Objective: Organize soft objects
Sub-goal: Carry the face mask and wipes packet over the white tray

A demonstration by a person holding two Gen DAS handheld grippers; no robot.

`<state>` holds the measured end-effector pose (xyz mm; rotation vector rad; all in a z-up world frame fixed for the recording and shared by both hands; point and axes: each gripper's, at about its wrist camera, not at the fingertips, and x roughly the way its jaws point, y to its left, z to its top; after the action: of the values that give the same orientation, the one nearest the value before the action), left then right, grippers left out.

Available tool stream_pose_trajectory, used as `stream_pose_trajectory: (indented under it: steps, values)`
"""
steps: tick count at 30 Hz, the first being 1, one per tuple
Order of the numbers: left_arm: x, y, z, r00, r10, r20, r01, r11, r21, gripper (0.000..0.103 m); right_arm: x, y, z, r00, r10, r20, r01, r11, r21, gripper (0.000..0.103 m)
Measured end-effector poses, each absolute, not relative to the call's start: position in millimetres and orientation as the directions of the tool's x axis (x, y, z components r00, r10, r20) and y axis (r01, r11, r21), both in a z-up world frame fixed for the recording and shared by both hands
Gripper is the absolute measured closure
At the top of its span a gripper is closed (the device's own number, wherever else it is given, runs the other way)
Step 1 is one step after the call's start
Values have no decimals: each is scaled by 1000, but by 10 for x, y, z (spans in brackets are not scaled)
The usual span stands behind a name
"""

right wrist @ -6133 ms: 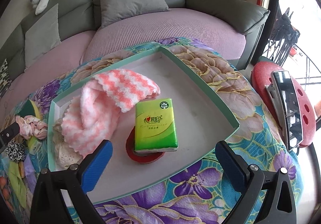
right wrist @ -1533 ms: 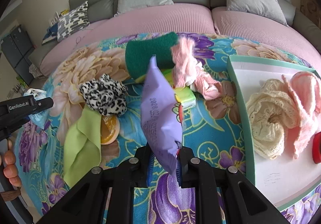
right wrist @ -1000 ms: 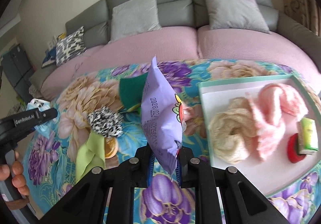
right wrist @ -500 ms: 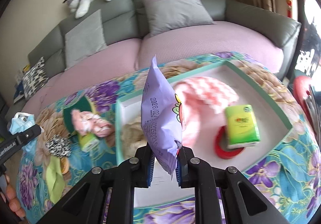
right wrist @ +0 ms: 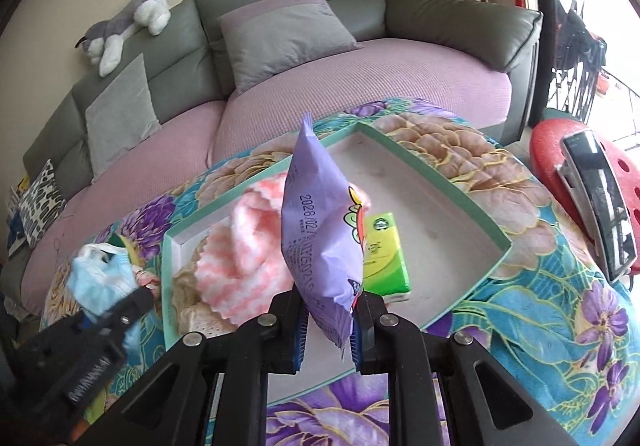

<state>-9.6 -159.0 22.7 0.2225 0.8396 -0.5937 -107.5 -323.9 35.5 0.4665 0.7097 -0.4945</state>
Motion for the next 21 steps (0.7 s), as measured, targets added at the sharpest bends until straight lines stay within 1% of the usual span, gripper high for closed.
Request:
stream_pose_trajectory:
  steps: [4, 8, 12, 14, 21]
  values:
    - [-160, -1834, 88, 487, -417, -767, 619, 785, -34, 75, -1143, -3373, 346, 651, -280, -706, 598, 762, 249, 85]
    - [-195, -2005, -18, 501, -400, -767, 640, 769, 17, 75, -1196, -3477, 313, 647, -283, -708, 613, 745, 263, 85]
    - [-188, -2129, -81, 543, -368, -755, 635, 768, 82, 75, -1237, -3544, 276, 642, -284, -712, 627, 730, 274, 85]
    - [-158, -2150, -98, 553, -363, -750, 633, 769, 94, 73, -1256, -3575, 267, 640, -285, -713, 633, 723, 279, 85]
    - [-137, -2236, -265, 553, -339, -761, 635, 762, 122, 73, -1281, -3602, 263, 645, -281, -711, 634, 716, 292, 85]
